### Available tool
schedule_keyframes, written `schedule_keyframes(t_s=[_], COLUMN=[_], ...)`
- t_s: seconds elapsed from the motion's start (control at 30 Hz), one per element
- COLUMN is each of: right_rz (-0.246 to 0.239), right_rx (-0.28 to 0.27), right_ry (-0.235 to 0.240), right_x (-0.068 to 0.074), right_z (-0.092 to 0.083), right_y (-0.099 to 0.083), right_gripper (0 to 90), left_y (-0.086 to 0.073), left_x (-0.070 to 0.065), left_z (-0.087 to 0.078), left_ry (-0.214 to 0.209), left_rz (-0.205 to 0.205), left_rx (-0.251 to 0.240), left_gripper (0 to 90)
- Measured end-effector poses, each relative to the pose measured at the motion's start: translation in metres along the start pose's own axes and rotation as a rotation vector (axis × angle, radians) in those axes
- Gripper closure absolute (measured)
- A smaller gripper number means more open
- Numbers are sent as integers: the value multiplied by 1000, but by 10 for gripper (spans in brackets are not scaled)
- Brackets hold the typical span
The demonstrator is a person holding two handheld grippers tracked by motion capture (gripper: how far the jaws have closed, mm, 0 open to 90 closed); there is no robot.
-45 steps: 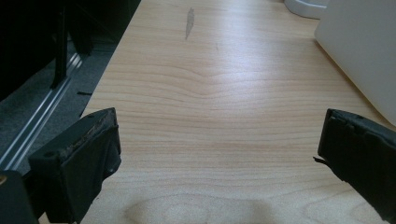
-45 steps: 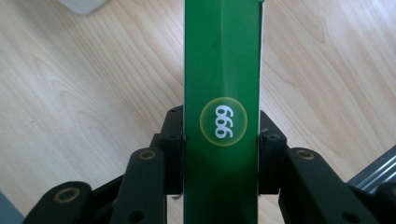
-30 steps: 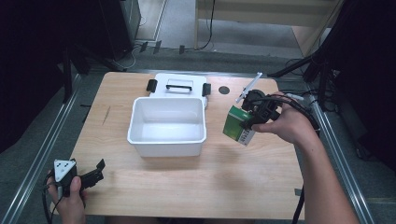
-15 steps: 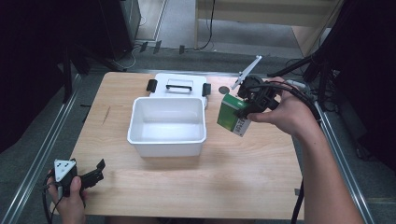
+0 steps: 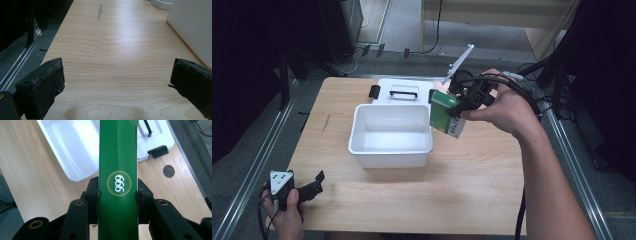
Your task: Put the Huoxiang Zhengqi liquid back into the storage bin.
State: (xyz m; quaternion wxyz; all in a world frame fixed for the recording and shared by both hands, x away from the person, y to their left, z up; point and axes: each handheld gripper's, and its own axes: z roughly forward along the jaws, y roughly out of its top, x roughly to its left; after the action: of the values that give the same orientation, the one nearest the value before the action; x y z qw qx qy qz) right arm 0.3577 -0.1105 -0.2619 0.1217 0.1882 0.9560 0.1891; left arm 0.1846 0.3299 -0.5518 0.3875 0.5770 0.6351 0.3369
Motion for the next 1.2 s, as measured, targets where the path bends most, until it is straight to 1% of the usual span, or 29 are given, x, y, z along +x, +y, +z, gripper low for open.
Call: schedule_keyframes(t_s=[0.03, 0.07, 0.13, 0.3, 0.33, 0.37, 0.43, 0.5, 0.57, 0.63, 0.67, 0.7, 0.73, 0.77, 0.87, 0.9, 0.93, 0.97, 1.0, 1.03, 1.07, 1.13, 1.17, 1.2], right_rz=[-14, -14, -29, -51, -56, -56, -69, -68, -86, -86, -101, -101, -113, -113, -140, -140, -162, -162, -193, -193, -220, -274, -274, -312], right_rx=[-3, -3, -8, -10, -9, -9, -15, -15, -19, -20, -32, -32, -44, -44, -52, -52, -53, -53, -54, -54, -58, -66, -66, -69], right_ry=[6, 6, 20, 28, 33, 33, 40, 44, 55, 58, 64, 64, 70, 70, 84, 84, 98, 98, 107, 107, 109, 131, 131, 142], right_x=[3, 3, 7, 12, 15, 15, 18, 19, 22, 24, 26, 26, 28, 28, 31, 31, 33, 33, 34, 34, 35, 35, 35, 35], right_z=[2, 2, 6, 10, 12, 12, 16, 18, 23, 24, 26, 26, 29, 29, 35, 35, 40, 40, 44, 44, 47, 54, 54, 60], right_y=[7, 7, 15, 25, 30, 30, 36, 38, 43, 44, 47, 47, 50, 50, 55, 55, 56, 56, 57, 57, 57, 56, 56, 54], right_gripper=[645, 645, 645, 644, 644, 644, 644, 644, 644, 644, 644, 644, 644, 644, 644, 644, 644, 644, 644, 644, 644, 644, 644, 644], left_y=[0, 0, 0, 0, 0, 0, 0, 0, 0, 0, 0, 0, 0, 0, 0, 0, 0, 0, 0, 0, 0, 0, 0, 0], left_x=[0, 0, 0, 1, 0, 0, 1, 1, 1, 1, 1, 1, 1, 1, 1, 1, 1, 1, 1, 1, 1, 1, 1, 1], left_z=[0, 0, 0, 0, 0, 0, 0, 0, 0, 0, 1, 1, 1, 1, 1, 1, 1, 1, 1, 1, 1, 1, 1, 1], left_ry=[-1, -1, -2, -2, -2, -2, -2, -2, -4, -5, -6, -6, -6, -6, -6, -6, -6, -6, -7, -7, -7, -7, -7, -7], left_rz=[0, -2, -3, -4, -5, -5, -5, -5, -5, -6, -9, -9, -8, -9, -9, -9, -12, -12, -10, -10, -10, -11, -11, -11], left_rx=[0, 0, 0, 3, 4, 4, 4, 4, 4, 4, 2, 2, 3, 2, 3, 3, 4, 4, 4, 4, 4, 6, 6, 6], left_gripper=[0, 0, 0, 0, 0, 0, 0, 0, 0, 0, 0, 0, 0, 0, 0, 0, 0, 0, 0, 0, 0, 0, 0, 0])
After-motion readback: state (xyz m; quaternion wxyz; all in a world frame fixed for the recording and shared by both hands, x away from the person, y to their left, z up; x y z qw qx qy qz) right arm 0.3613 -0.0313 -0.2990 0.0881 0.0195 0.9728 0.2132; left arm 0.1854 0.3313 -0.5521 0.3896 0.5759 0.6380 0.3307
